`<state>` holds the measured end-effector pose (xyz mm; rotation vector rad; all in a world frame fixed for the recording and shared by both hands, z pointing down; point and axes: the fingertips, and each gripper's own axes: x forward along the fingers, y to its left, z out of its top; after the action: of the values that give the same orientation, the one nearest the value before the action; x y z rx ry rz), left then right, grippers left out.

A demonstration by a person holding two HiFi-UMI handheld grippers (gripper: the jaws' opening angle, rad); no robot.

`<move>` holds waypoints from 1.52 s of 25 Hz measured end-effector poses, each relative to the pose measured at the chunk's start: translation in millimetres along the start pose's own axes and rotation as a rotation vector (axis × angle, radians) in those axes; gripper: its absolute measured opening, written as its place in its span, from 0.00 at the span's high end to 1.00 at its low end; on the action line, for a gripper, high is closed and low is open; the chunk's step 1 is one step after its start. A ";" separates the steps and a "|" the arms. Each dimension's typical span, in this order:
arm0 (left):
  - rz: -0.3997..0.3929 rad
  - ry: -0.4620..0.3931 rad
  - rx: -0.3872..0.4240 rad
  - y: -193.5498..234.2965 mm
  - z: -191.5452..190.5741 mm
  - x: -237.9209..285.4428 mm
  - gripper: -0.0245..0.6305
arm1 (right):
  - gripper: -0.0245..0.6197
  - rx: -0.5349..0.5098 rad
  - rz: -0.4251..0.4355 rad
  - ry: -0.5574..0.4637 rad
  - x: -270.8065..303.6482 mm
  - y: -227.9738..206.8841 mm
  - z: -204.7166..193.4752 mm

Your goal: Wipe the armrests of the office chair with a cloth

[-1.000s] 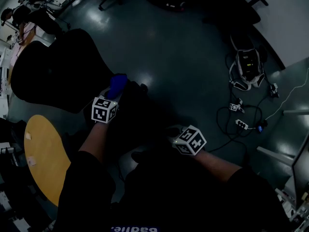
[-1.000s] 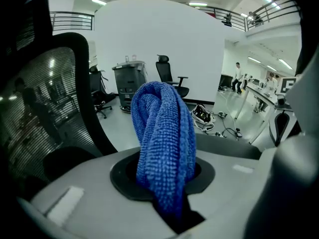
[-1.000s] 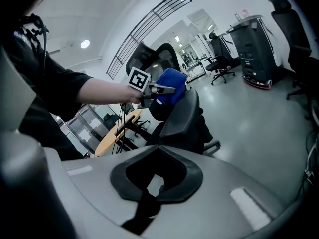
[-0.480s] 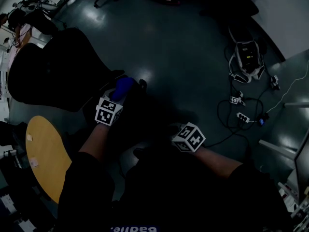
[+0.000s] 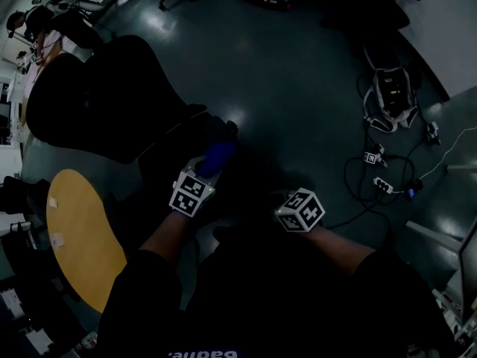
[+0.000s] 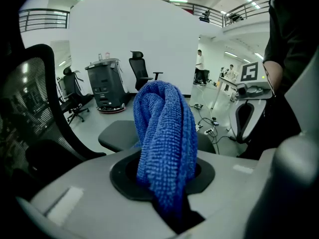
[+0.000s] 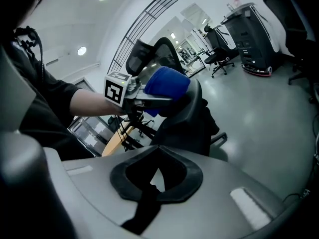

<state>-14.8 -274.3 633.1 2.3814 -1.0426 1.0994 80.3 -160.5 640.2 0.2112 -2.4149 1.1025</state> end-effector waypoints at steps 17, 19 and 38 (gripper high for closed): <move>-0.141 -0.036 -0.086 -95.4 -16.9 -30.1 0.80 | 0.95 0.013 0.040 -0.001 13.2 10.0 5.8; -0.158 -0.050 -0.101 -99.4 -14.1 -33.4 0.80 | 0.95 0.014 0.041 0.000 14.8 9.6 6.1; 0.092 -0.170 -0.004 86.3 79.3 -14.7 0.80 | 0.95 0.066 -0.005 -0.009 4.8 -6.3 -3.2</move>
<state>-42.6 -369.3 568.8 2.4809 -1.2202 0.9360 79.3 -162.0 648.5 0.2445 -2.3871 1.1822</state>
